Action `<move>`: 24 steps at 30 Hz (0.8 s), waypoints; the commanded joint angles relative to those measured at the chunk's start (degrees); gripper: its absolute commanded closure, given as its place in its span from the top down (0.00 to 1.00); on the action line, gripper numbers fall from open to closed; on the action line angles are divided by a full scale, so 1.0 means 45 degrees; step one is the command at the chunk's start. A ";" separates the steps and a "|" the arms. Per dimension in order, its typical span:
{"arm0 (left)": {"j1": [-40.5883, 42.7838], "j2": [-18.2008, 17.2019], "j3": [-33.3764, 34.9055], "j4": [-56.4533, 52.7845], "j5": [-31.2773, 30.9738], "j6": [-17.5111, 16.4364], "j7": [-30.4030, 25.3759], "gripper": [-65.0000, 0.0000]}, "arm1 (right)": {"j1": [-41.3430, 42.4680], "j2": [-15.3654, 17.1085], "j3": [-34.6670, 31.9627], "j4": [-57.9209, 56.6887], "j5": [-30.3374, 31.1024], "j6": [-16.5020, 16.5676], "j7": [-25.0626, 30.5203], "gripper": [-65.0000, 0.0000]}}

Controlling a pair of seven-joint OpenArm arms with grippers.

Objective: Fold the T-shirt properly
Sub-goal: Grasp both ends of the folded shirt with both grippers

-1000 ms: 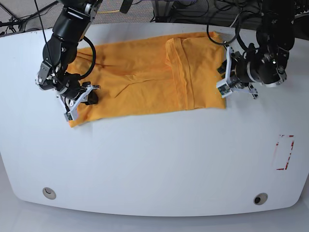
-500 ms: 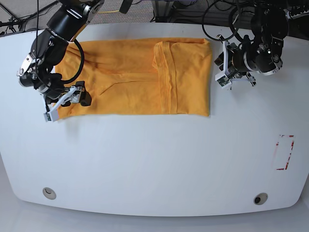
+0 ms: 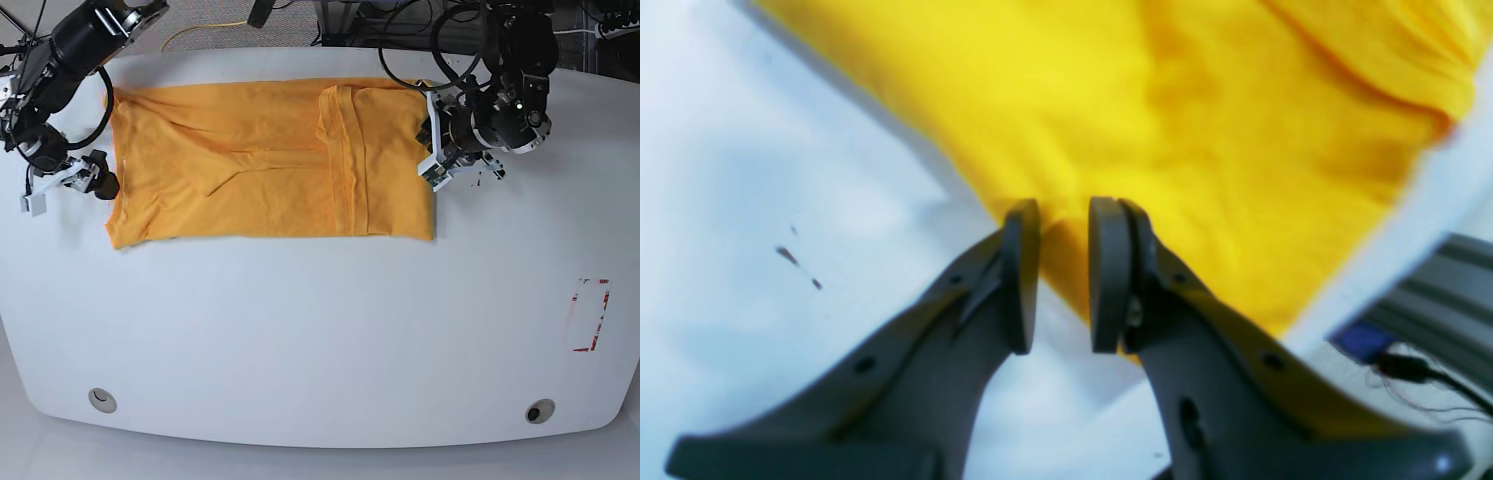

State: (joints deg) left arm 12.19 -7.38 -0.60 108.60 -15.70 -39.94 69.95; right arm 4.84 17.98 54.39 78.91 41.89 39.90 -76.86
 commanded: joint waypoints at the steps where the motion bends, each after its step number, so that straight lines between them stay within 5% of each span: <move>1: -0.0041 0.0086 -0.0032 -0.0230 0.0804 -0.0013 -0.0024 0.16 | 0.0184 0.0684 0.0172 -0.0863 0.0196 0.0022 0.0152 0.83; 10: 0.0193 -0.0930 -0.0052 -0.1168 0.0862 -0.0013 -0.1294 0.16 | -0.0265 0.0801 0.0074 -0.2191 0.0118 0.0022 0.0699 0.83; 16: 0.0154 -0.1340 -0.0208 -0.1168 0.0862 -0.0013 -0.1313 0.16 | -0.0460 -0.0078 -0.1078 -0.2171 0.0196 0.0022 0.0699 0.83; 24: 0.0135 -0.1281 -0.1361 -0.1187 0.0862 -0.0013 -0.1294 0.16 | -0.1281 -0.2129 -0.2465 0.0388 0.0176 0.0022 0.0601 0.83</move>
State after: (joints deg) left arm 13.02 -12.80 -6.66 102.56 -11.84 -39.94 63.66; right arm 0.21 10.07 45.30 76.95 45.30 40.71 -70.54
